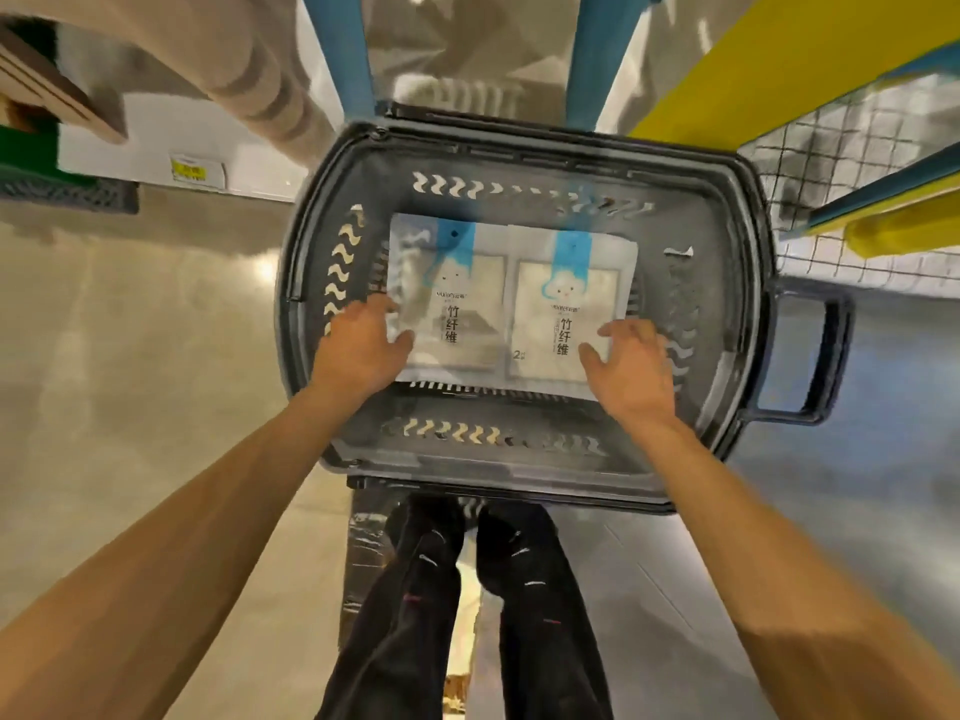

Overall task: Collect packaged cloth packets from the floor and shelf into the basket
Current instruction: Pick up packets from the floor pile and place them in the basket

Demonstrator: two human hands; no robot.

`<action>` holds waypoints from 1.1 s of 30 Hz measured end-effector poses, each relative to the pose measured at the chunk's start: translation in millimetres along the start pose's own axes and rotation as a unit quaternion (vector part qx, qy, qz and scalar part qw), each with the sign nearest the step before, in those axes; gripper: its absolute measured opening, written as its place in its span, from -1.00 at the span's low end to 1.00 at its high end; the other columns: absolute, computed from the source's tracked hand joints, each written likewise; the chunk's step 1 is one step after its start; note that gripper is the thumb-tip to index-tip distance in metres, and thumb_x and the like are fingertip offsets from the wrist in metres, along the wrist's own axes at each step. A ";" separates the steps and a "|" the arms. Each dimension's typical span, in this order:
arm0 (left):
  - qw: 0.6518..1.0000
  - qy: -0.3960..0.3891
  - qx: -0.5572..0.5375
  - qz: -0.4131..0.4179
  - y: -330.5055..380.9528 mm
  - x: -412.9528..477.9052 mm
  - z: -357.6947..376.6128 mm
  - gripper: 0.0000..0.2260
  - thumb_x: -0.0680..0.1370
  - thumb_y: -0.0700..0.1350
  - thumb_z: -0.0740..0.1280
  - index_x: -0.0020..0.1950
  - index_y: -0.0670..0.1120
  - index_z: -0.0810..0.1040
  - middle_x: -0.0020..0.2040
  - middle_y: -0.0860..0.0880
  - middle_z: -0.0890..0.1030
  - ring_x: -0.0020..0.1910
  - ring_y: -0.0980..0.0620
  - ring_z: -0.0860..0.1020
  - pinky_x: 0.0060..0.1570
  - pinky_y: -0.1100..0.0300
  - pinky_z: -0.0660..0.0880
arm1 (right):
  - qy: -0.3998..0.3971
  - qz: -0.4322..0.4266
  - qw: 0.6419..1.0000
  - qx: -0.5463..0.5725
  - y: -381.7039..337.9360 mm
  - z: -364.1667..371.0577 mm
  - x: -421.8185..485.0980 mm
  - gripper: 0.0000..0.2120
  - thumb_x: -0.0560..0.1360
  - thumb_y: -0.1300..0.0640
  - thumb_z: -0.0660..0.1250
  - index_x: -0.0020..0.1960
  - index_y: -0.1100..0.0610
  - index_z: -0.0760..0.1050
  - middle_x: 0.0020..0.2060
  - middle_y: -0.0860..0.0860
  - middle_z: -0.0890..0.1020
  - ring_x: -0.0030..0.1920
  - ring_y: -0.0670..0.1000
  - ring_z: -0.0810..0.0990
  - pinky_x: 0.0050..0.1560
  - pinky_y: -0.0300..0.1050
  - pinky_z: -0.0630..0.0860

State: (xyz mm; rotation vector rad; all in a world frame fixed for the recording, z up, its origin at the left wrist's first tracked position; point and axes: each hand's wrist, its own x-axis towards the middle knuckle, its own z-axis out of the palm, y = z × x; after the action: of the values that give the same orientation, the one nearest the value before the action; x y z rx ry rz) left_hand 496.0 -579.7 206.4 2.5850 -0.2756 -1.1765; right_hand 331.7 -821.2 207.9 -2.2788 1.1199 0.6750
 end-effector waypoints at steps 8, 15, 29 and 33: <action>0.992 0.104 0.071 0.032 67.7 -151.9 -127.7 -0.63 0.59 0.01 0.31 0.36 -0.11 0.49 0.26 -0.21 0.54 0.26 -0.28 0.47 0.16 -0.14 0.43 | -0.020 -0.216 0.958 -0.189 -94.9 -151.5 -111.6 -0.55 0.64 -0.05 0.19 0.47 0.11 0.36 0.43 0.10 0.34 0.42 0.16 0.27 0.35 0.07 0.28; 0.968 0.247 0.047 0.018 71.4 -297.6 -229.1 -0.59 0.61 0.08 0.30 0.44 -0.01 0.46 0.41 -0.12 0.47 0.43 -0.21 0.37 0.31 -0.16 0.33 | -0.024 -0.319 0.920 -0.227 -190.7 -238.0 -217.8 -0.52 0.65 -0.06 0.16 0.51 0.08 0.27 0.50 0.10 0.25 0.49 0.14 0.19 0.44 0.05 0.18; 0.885 0.417 0.065 -0.194 -44.0 -541.2 -307.4 -0.65 0.42 -0.07 0.55 0.17 -0.12 0.63 0.15 -0.18 0.64 0.12 -0.25 0.61 0.00 -0.14 0.55 | -0.040 -0.546 0.748 -0.377 -377.9 -263.3 -404.2 -0.56 0.61 -0.07 0.21 0.39 0.16 0.34 0.34 0.16 0.39 0.33 0.22 0.37 0.24 0.07 0.38; 0.862 0.426 0.054 -0.269 -93.0 -595.0 -312.4 -0.62 0.39 -0.04 0.56 0.16 -0.11 0.62 0.14 -0.19 0.64 0.07 -0.26 0.61 -0.04 -0.13 0.55 | -0.016 -0.613 0.699 -0.368 -428.8 -247.0 -471.4 -0.54 0.62 -0.05 0.21 0.44 0.14 0.33 0.40 0.15 0.36 0.38 0.20 0.34 0.31 0.10 0.35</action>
State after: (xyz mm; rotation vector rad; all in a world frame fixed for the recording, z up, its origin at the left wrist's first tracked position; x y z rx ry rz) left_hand 352.2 -264.5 789.7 3.0679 0.6205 -0.0096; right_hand 480.6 -483.1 783.0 -2.8664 -0.9928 0.5658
